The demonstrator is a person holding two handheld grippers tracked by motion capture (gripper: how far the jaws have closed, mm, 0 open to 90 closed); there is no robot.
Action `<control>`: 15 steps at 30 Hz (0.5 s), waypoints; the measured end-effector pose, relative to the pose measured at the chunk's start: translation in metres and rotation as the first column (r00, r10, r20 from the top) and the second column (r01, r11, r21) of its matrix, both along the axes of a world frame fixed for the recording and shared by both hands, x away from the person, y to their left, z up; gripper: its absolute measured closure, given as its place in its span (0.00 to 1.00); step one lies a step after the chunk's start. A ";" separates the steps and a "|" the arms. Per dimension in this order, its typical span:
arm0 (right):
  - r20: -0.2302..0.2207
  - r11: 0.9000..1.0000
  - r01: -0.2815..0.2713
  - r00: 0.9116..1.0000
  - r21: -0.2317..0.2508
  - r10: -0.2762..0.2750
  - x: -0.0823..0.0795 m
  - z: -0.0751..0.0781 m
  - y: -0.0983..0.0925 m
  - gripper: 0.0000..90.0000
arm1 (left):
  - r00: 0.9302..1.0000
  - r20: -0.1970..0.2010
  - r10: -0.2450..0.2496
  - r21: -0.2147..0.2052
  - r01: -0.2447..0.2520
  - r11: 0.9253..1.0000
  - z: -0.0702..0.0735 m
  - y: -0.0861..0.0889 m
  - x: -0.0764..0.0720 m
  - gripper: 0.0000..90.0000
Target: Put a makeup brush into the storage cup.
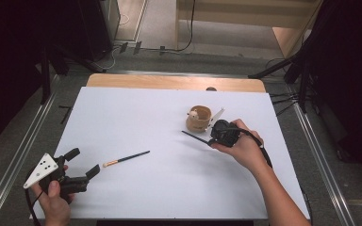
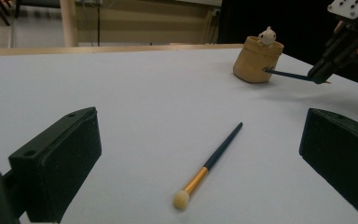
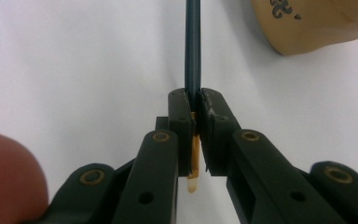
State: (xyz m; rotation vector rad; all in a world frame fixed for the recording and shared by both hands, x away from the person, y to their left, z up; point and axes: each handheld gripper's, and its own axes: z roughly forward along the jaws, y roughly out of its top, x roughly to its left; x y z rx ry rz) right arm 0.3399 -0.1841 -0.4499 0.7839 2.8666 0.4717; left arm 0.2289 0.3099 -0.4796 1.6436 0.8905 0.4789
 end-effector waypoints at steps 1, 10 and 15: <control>0.000 1.000 0.000 1.000 0.000 0.000 0.000 0.000 0.000 0.95 | 1.000 0.002 -0.005 -0.001 0.005 1.000 0.001 -0.002 0.000 0.00; 0.054 0.999 -0.016 0.998 0.052 0.013 -0.017 0.017 -0.004 0.95 | 0.998 0.006 -0.065 0.002 0.065 0.998 0.010 -0.025 0.009 0.00; 0.070 0.997 -0.006 0.998 0.080 0.001 -0.026 0.021 -0.010 0.95 | 0.994 0.002 -0.108 -0.007 0.108 0.994 0.014 -0.043 0.018 0.00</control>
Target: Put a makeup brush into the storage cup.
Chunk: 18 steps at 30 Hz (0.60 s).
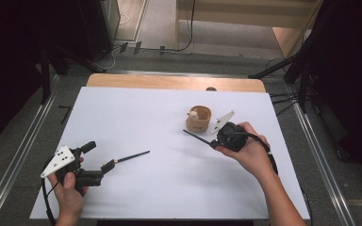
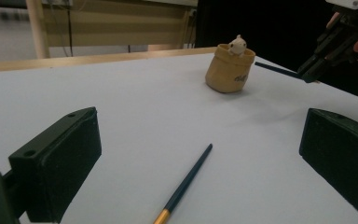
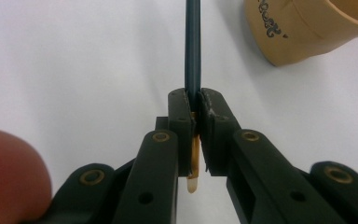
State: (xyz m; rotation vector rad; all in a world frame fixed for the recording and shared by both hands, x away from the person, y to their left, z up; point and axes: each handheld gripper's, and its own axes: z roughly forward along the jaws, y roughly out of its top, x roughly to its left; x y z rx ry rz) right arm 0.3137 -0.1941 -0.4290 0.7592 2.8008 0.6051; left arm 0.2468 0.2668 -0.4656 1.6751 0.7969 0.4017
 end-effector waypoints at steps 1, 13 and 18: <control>0.002 1.000 0.005 1.000 0.003 -0.005 -0.004 0.001 -0.002 0.95 | 1.000 -0.003 -0.010 -0.001 0.010 1.000 0.001 -0.004 0.002 0.00; 0.015 0.999 0.000 1.000 0.042 0.000 -0.020 0.001 -0.007 0.95 | 0.992 -0.029 -0.121 0.003 0.121 0.993 0.001 -0.048 0.019 0.00; 0.021 0.999 -0.019 1.000 0.051 0.018 -0.028 0.001 -0.004 0.95 | 0.985 -0.034 -0.167 0.002 0.168 0.986 0.004 -0.064 0.025 0.00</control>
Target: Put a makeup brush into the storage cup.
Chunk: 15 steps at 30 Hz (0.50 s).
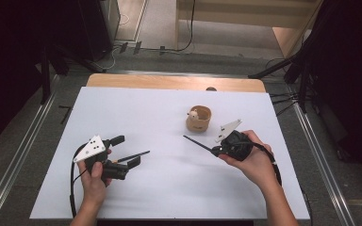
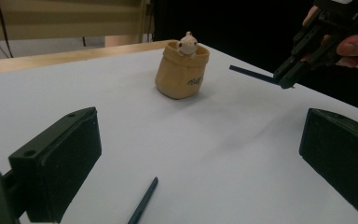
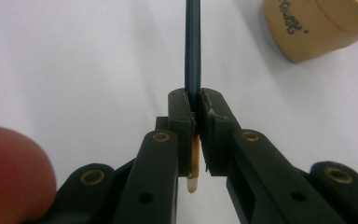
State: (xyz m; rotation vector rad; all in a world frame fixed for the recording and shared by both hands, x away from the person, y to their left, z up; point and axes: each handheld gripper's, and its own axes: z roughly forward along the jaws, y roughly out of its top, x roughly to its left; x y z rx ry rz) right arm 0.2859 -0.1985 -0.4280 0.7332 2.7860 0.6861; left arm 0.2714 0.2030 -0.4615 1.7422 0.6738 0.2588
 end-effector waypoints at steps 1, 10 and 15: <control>0.001 1.000 0.000 1.000 -0.002 0.000 -0.001 0.000 0.001 0.95 | 1.000 0.003 -0.005 0.002 0.005 1.000 0.000 -0.002 0.001 0.00; 0.001 1.000 -0.021 1.000 0.014 0.021 -0.011 -0.002 0.008 0.95 | 0.998 -0.005 -0.066 -0.007 0.066 0.998 0.002 -0.027 0.010 0.00; 0.002 0.999 -0.032 0.999 0.017 0.032 -0.015 -0.002 0.010 0.95 | 0.993 -0.014 -0.116 -0.011 0.116 0.993 0.000 -0.039 0.011 0.00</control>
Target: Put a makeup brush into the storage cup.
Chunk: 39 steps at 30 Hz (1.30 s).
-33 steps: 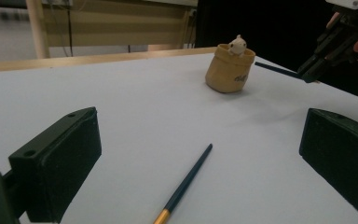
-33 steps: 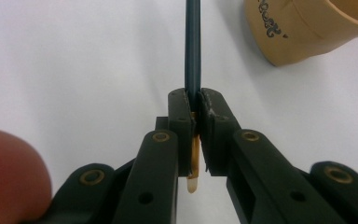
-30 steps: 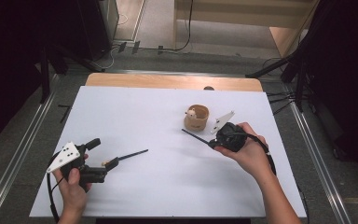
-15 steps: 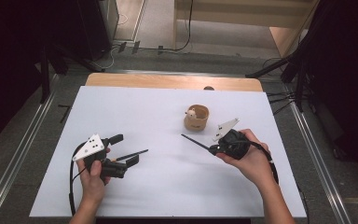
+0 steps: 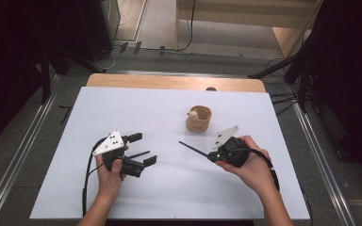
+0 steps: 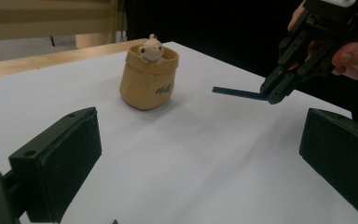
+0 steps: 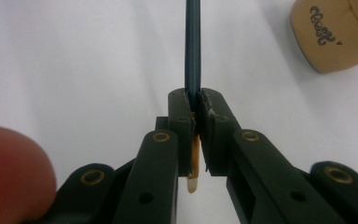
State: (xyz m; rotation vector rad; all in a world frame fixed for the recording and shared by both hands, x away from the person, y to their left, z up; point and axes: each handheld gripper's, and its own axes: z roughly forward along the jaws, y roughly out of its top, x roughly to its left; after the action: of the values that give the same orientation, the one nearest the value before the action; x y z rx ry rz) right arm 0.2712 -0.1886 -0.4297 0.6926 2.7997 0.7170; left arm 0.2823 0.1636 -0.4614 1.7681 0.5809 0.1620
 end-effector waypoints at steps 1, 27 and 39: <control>0.000 1.000 -0.003 1.000 -0.003 0.003 -0.001 0.000 0.001 0.95 | 1.000 0.001 -0.009 -0.001 0.009 1.000 0.000 -0.002 0.000 0.00; 0.022 0.993 -0.115 0.993 0.021 0.114 -0.021 0.009 0.022 0.95 | 0.977 -0.064 -0.205 0.011 0.206 0.979 -0.003 -0.033 0.000 0.16; 0.026 0.986 -0.165 0.986 0.025 0.165 -0.027 0.013 0.028 0.95 | 0.946 -0.103 -0.308 0.022 0.312 0.950 -0.003 -0.040 -0.001 0.36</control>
State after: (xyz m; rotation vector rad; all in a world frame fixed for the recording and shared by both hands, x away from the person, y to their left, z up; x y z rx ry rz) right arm 0.2441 -0.1604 -0.4163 0.4564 2.8551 0.7865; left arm 0.2815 0.1231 -0.4641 1.8878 0.3639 -0.1348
